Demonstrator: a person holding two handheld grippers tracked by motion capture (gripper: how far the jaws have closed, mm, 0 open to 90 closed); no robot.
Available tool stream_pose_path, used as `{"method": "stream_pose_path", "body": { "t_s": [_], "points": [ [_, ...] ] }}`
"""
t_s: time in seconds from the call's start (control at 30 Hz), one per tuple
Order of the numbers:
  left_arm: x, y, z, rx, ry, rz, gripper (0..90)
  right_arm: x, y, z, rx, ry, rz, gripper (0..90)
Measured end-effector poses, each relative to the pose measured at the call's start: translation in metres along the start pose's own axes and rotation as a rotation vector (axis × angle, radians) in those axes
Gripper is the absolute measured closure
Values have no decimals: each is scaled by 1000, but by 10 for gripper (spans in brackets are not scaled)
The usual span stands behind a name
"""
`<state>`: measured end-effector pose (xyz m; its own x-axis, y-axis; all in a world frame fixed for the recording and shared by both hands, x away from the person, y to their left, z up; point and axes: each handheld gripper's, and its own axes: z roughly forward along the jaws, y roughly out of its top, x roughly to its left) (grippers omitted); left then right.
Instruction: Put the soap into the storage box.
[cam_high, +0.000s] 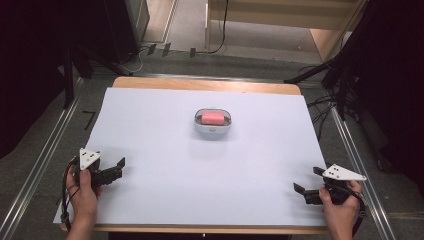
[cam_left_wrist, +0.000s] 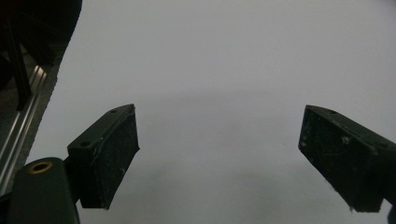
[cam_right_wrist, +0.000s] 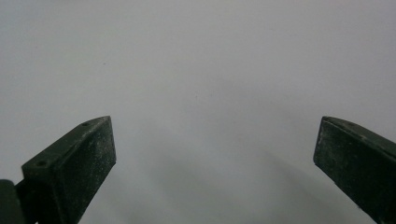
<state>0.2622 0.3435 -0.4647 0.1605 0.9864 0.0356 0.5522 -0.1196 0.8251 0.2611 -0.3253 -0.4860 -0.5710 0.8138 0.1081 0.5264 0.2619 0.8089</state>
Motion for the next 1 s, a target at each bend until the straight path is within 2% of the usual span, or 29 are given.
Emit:
{"method": "stream_pose_path", "body": {
  "t_s": [0.43,0.73,0.9,1.0],
  "points": [
    [0,0,0,0,0,1,129,-5,-12,-17,-53,-19,48,0],
    [0,0,0,-1,-1,1,129,-6,-15,-20,-97,-23,64,0],
    [1,0,0,-1,-3,-1,129,-5,-16,-19,-95,-31,61,0],
    [1,0,0,-1,-3,-2,129,-6,-16,-20,-107,-36,77,0]
  ]
}}
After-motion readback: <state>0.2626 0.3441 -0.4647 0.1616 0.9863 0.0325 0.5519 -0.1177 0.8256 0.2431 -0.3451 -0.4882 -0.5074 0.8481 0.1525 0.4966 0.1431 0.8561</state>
